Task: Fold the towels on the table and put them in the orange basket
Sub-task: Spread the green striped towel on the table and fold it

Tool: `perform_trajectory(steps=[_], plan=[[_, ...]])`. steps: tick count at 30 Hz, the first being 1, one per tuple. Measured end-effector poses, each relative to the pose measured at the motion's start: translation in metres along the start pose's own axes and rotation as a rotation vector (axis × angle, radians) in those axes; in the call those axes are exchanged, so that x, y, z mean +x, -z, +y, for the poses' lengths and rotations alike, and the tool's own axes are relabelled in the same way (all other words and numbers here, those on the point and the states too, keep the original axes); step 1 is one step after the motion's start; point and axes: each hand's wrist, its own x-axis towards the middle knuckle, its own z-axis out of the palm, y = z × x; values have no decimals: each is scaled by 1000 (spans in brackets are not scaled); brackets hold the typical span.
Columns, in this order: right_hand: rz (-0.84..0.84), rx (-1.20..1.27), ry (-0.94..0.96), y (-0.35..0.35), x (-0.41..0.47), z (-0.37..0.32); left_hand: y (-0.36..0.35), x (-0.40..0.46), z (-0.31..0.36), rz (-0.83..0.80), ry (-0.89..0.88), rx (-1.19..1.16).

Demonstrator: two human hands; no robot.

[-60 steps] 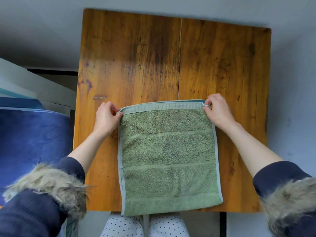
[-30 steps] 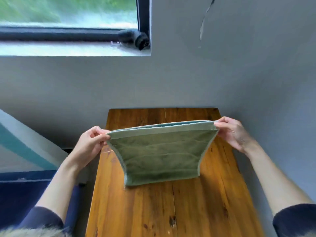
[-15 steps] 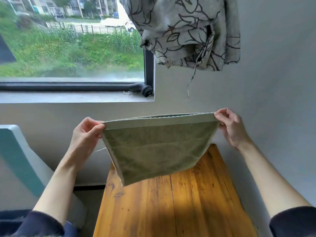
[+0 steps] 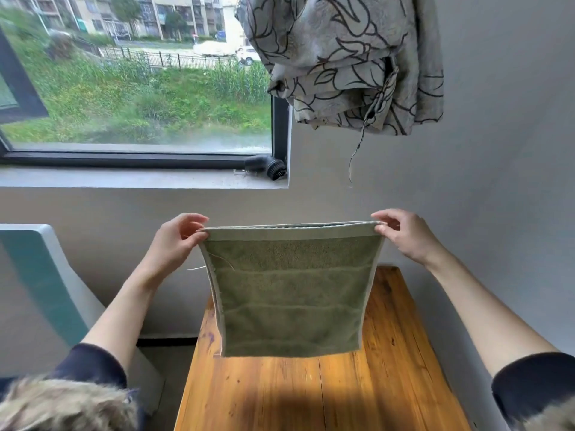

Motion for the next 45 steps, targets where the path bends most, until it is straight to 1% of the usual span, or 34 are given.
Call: perform_trajectory(steps=[2,5,9,12,15,18,20,24,26,28,31,35,39,43,45], plan=[[16,-103,33,-4,5,-5,-4,7,-1,7,-33,95],[111,-139,58,-8,7,-10,-10,9,-1,71,-48,144],[218,-144,62,-22,-12,-5,-17,-12,-9,89,-34,93],[218,-68,1,-40,-43,14,-30,-42,-29,26,54,21],[87,-12,-123,-59,-81,44,-49,-81,-56,-160,139,71],[-136,21,-295,-84,-127,74,-68,-124,-84,-359,261,127],[-288,43,-407,-100,-160,91,-79,-154,-102,-458,348,141],[-575,29,-575,-122,-218,115,-94,-203,-127,-666,539,145],[-667,36,-651,-127,-236,122,-99,-221,-135,-766,620,123],[-713,57,-705,-130,-246,127,-102,-232,-138,-808,671,111],[-694,64,-728,-134,-247,132,-105,-233,-141,-753,708,89],[-578,109,-755,-142,-228,138,-115,-213,-141,-628,666,42],[-433,289,-816,-156,-198,148,-128,-181,-151,-495,607,23],[-350,453,-866,-176,-169,160,-145,-149,-173,-392,593,45],[-320,473,-885,-187,-158,168,-156,-137,-184,-360,585,68]])
